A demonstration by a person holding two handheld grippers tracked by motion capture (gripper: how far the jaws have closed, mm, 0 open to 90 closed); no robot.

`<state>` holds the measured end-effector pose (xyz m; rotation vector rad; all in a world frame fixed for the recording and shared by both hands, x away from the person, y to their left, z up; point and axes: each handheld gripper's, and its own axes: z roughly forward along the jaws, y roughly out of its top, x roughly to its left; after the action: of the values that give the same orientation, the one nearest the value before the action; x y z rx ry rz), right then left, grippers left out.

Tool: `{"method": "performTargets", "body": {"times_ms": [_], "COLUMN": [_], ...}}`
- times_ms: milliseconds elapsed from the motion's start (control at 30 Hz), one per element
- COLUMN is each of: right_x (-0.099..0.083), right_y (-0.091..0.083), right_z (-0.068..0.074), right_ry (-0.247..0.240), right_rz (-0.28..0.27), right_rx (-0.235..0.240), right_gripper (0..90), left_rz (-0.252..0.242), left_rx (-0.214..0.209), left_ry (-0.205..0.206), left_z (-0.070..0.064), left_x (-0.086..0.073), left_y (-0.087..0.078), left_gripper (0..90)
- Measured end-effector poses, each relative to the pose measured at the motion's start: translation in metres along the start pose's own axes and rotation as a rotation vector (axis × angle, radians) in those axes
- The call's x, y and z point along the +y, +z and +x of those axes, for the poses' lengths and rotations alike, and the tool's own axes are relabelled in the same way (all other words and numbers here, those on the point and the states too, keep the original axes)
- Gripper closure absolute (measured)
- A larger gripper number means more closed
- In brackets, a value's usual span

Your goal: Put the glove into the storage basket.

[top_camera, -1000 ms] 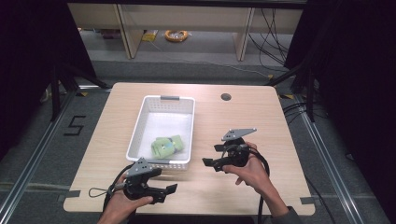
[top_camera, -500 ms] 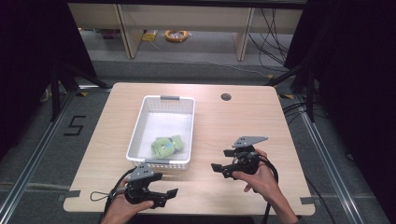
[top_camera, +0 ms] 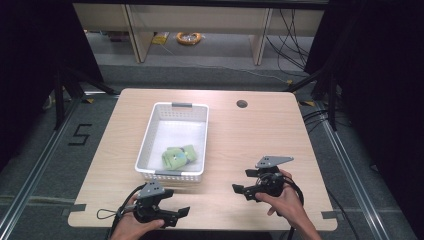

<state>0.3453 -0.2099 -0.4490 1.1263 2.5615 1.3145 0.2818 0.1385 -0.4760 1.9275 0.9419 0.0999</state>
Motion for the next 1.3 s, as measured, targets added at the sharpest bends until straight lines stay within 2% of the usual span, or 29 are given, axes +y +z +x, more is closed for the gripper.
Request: {"method": "performTargets", "body": {"times_ms": [67, 100, 133, 167, 200, 233, 333, 367, 400, 433, 467, 500, 667, 700, 733, 767, 833, 867, 900, 933, 967, 1000, 1067, 1100, 1167, 1200, 1233, 1267, 1300], "right_x": [-0.003, -0.005, -0.006, -0.009, -0.01, -0.013, -0.019, -0.022, -0.024, -0.027, -0.029, -0.031, -0.039, -0.041, -0.043, -0.044, -0.048, -0.05, -0.053, -0.054, -0.056, -0.059, -0.063, -0.064, -0.068, -0.069, -0.071, -0.073, -0.075], "right_y": [0.0, -0.001, 0.0, -0.001, -0.002, -0.002, -0.002, -0.004, -0.003, -0.004, -0.004, -0.004, -0.007, -0.009, -0.008, -0.01, -0.01, -0.012, -0.01, -0.01, -0.01, -0.011, -0.013, -0.014, -0.016, -0.017, -0.017, -0.019, -0.019], "right_z": [0.0, 0.002, -0.001, 0.001, 0.0, 0.003, 0.001, 0.004, 0.002, 0.005, 0.004, 0.003, 0.004, 0.004, 0.003, 0.004, 0.005, 0.008, 0.007, 0.005, 0.005, 0.006, 0.01, 0.008, 0.011, 0.009, 0.01, 0.01, 0.011], "right_ry": [-0.005, 0.019, -0.03, -0.005, -0.029, -0.001, -0.026, 0.003, -0.026, 0.004, 0.001, -0.02, -0.008, -0.017, -0.03, -0.013, -0.019, 0.017, -0.008, -0.04, -0.037, -0.03, 0.006, -0.024, -0.009, -0.034, -0.016, -0.029, -0.02], "right_rz": [-0.011, -0.012, -0.024, -0.029, -0.031, -0.036, -0.037, -0.021, -0.031, -0.026, -0.028, -0.029, -0.025, -0.022, -0.032, -0.018, -0.019, -0.005, -0.019, -0.013, -0.004, -0.007, 0.002, 0.003, 0.006, 0.001, -0.001, 0.005, 0.009], "right_rx": [0.004, 0.019, 0.015, 0.022, 0.012, 0.023, 0.029, 0.019, 0.018, 0.009, 0.027, 0.018, 0.007, -0.008, 0.006, -0.002, -0.011, -0.008, 0.001, -0.02, 0.005, -0.024, -0.028, -0.032, -0.04, -0.045, -0.043, -0.064, -0.046], "right_gripper": [20.3, 19.8, 19.3, 18.7, 18.1, 17.9, 17.5, 17.5, 17.5, 17.5, 17.5, 17.5, 17.6, 17.6, 17.6, 17.6, 17.6, 17.6, 17.6, 17.6, 17.6, 17.6, 17.6, 17.6, 17.6, 17.6, 17.5, 17.5, 17.5], "left_rz": [0.013, 0.021, 0.018, 0.027, 0.027, 0.027, 0.033, 0.034, 0.037, 0.04, 0.04, 0.039, 0.059, 0.064, 0.06, 0.07, 0.078, 0.102, 0.091, 0.087, 0.092, 0.076, 0.096, 0.095, 0.084, 0.081, 0.125, 0.112, 0.11], "left_rx": [-0.001, 0.004, -0.002, 0.001, -0.002, 0.001, 0.006, 0.016, 0.007, 0.009, 0.011, 0.012, 0.018, 0.017, 0.009, 0.013, 0.011, 0.024, 0.007, 0.014, 0.006, 0.025, 0.024, 0.022, 0.026, 0.029, 0.031, 0.042, 0.039], "left_ry": [0.007, 0.007, 0.006, 0.006, 0.012, 0.008, 0.008, 0.013, 0.012, 0.013, 0.012, 0.012, 0.024, 0.034, 0.037, 0.044, 0.05, 0.067, 0.052, 0.052, 0.067, 0.07, 0.068, 0.076, 0.089, 0.088, 0.09, 0.091, 0.093], "left_z": [0.0, 0.0, 0.0, 0.0, 0.0, 0.0, 0.0, -0.001, 0.0, -0.001, -0.002, -0.003, -0.005, -0.005, -0.006, -0.006, -0.008, -0.008, -0.01, -0.01, -0.011, -0.012, -0.012, -0.013, -0.012, -0.012, -0.01, -0.01, -0.011], "left_x": [-0.002, -0.003, -0.005, -0.006, -0.007, -0.008, -0.01, -0.01, -0.011, -0.012, -0.013, -0.014, -0.018, -0.018, -0.019, -0.02, -0.021, -0.021, -0.021, -0.022, -0.022, -0.024, -0.024, -0.024, -0.024, -0.024, -0.023, -0.025, -0.026], "left_y": [0.001, 0.002, 0.003, 0.004, 0.005, 0.005, 0.007, 0.007, 0.008, 0.008, 0.009, 0.009, 0.011, 0.011, 0.012, 0.012, 0.013, 0.012, 0.012, 0.012, 0.012, 0.013, 0.012, 0.011, 0.01, 0.01, 0.008, 0.009, 0.01], "left_gripper": [15.9, 15.9, 15.9, 15.9, 15.9, 15.9, 15.9, 15.9, 15.9, 15.9, 15.9, 15.9, 15.9, 15.9, 15.9, 15.9, 15.9, 15.9, 15.9, 15.9, 15.9, 15.9, 15.9, 15.9, 15.9, 15.9, 15.9, 15.9, 15.9]}}
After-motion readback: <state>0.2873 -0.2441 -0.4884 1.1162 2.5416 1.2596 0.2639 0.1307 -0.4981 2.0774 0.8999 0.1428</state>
